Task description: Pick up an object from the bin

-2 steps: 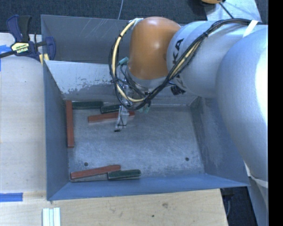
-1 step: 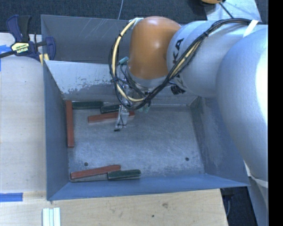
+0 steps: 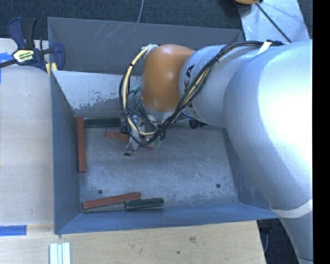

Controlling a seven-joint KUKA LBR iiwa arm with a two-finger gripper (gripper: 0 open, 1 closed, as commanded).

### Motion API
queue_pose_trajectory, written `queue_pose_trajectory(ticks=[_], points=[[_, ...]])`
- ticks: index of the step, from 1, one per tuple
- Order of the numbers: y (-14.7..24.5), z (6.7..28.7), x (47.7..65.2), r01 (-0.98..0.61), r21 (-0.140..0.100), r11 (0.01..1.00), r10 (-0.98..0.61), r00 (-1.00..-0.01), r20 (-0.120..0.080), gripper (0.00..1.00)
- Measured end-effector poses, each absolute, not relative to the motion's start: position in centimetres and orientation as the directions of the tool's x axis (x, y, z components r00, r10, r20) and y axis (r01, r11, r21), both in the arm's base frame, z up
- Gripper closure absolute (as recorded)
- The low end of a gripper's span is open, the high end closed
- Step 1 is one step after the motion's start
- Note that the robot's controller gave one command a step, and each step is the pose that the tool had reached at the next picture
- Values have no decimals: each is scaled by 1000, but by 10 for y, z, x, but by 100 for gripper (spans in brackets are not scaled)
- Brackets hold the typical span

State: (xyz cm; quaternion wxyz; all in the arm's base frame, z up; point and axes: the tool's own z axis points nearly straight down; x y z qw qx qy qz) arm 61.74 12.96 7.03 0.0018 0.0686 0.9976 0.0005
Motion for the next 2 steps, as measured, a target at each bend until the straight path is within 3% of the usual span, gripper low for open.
queue_pose_trajectory(ticks=[1, 2], points=[[130, 70, 617, 136, 1, 991, 136, -991, -3, 100], [131, 217, 610, 119, 2, 993, 119, -993, -4, 100]])
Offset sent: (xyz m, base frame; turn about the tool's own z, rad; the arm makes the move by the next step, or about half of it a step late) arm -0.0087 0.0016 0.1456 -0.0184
